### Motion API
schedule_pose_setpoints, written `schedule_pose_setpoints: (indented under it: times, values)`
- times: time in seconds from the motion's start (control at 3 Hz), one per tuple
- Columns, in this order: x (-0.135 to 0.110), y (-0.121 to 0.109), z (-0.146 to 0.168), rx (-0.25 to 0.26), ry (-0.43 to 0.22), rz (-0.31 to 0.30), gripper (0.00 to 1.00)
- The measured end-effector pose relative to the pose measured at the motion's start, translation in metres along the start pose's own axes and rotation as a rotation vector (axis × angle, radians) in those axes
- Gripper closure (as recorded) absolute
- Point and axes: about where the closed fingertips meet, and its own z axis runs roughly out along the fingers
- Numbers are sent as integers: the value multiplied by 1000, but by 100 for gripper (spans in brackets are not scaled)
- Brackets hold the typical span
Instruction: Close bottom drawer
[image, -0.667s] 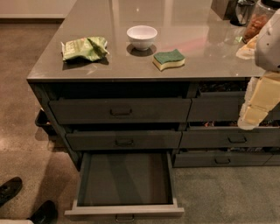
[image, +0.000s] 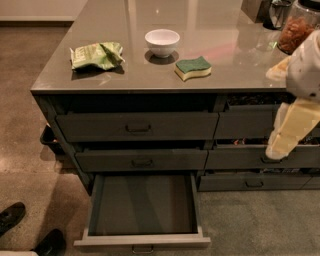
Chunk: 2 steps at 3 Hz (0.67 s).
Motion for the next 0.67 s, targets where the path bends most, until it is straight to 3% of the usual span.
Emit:
schedule_pose_setpoints:
  times: [0.33, 0.67]
  values:
    - [16, 21, 57, -37, -68, 0, 0]
    - [48, 62, 152, -121, -143, 25, 0]
